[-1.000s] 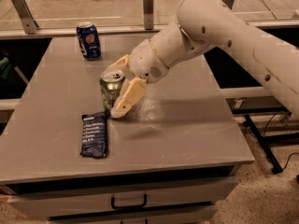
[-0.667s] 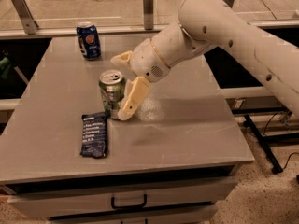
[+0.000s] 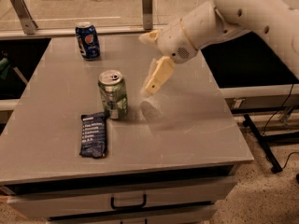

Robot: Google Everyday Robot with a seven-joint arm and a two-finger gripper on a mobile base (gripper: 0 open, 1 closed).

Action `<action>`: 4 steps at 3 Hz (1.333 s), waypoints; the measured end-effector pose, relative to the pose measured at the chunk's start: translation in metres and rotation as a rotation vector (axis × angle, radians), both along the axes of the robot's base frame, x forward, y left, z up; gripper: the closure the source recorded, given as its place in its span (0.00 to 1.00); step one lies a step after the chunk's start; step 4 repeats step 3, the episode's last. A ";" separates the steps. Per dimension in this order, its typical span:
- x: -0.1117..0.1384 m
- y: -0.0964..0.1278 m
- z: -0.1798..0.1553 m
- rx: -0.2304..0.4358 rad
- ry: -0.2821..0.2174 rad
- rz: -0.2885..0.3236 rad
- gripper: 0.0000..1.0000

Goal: Move green can near rxbar blueberry

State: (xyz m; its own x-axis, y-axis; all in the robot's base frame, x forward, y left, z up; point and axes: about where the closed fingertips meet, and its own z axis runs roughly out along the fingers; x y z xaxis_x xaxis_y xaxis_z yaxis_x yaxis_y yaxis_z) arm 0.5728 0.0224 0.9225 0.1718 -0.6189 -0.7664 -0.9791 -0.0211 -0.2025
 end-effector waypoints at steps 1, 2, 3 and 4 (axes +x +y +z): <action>0.041 -0.075 0.070 -0.005 -0.161 -0.216 0.00; 0.051 -0.110 0.144 0.051 -0.301 -0.353 0.00; 0.055 -0.110 0.155 0.067 -0.327 -0.368 0.00; 0.055 -0.110 0.155 0.067 -0.327 -0.368 0.00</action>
Offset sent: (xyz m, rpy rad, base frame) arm 0.0554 -0.1580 0.2648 0.1674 -0.5182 -0.5479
